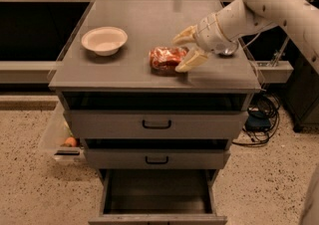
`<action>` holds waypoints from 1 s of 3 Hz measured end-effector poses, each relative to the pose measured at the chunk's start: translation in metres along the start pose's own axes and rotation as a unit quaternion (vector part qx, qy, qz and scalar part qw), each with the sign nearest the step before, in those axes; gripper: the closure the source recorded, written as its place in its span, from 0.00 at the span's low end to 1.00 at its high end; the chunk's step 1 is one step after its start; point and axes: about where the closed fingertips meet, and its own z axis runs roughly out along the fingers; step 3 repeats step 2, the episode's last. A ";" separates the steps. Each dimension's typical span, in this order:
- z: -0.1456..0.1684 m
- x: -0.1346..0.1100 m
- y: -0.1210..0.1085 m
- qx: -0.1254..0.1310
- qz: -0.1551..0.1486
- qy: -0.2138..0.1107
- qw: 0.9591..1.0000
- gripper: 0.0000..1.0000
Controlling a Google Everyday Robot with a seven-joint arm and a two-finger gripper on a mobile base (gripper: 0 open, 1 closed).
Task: Pick coke can from bottom drawer and place on counter
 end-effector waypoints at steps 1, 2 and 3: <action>0.000 0.000 0.000 0.000 0.000 0.000 1.000 0.00; 0.000 0.000 0.000 0.000 0.000 0.000 1.000 0.00; 0.000 0.000 0.000 0.000 0.000 0.000 1.000 0.00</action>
Offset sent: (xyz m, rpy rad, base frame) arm 0.0000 0.0000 0.0000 0.0000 0.0000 0.0001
